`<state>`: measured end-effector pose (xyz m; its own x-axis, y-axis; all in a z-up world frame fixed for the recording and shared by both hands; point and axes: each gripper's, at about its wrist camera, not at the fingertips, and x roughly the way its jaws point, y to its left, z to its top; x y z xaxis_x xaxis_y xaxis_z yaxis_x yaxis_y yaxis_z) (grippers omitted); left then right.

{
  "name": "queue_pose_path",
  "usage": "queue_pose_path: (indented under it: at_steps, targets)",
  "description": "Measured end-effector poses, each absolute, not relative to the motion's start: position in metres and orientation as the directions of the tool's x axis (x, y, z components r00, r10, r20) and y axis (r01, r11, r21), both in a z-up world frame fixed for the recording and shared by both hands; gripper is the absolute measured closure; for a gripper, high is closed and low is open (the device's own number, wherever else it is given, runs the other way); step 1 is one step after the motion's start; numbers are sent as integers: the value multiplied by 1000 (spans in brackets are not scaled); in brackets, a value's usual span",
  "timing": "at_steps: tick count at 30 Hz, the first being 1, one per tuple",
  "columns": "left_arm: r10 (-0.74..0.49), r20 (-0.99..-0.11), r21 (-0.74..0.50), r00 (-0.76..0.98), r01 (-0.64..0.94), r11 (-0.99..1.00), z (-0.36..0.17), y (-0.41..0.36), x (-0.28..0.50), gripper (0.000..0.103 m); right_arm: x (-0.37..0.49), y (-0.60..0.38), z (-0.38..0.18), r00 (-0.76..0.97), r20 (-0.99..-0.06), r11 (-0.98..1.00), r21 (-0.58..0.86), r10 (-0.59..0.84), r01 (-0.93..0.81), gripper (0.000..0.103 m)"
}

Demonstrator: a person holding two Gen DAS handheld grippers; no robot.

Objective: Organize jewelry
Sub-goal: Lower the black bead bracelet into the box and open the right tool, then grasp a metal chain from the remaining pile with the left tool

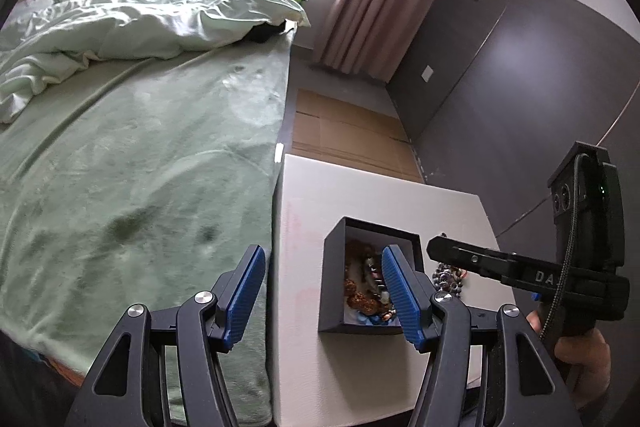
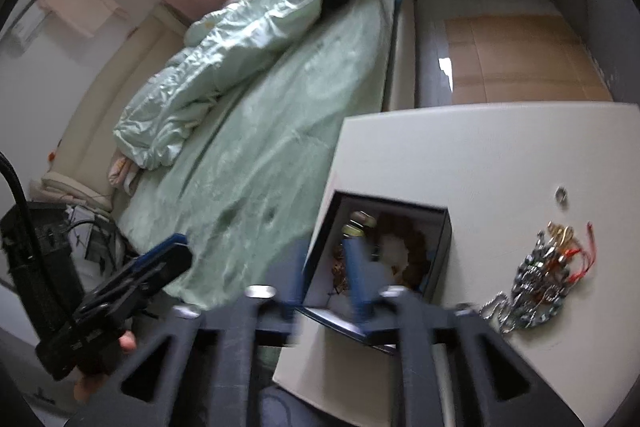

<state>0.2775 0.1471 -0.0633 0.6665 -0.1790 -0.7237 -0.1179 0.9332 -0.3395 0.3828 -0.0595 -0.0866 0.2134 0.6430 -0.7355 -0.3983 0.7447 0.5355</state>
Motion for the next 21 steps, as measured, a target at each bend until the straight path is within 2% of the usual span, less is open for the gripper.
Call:
queue_pose_path:
  at_steps: [2, 21]
  targets:
    - [-178, -722, -340, 669, -119, 933, -64, 148, 276, 41, 380, -62, -86, 225, -726, 740, 536, 650, -406, 57]
    - [-275, -721, -341, 636, 20, 940, -68, 85, 300, 41, 362, -160, -75, 347, -738, 815, 513, 579, -268, 57]
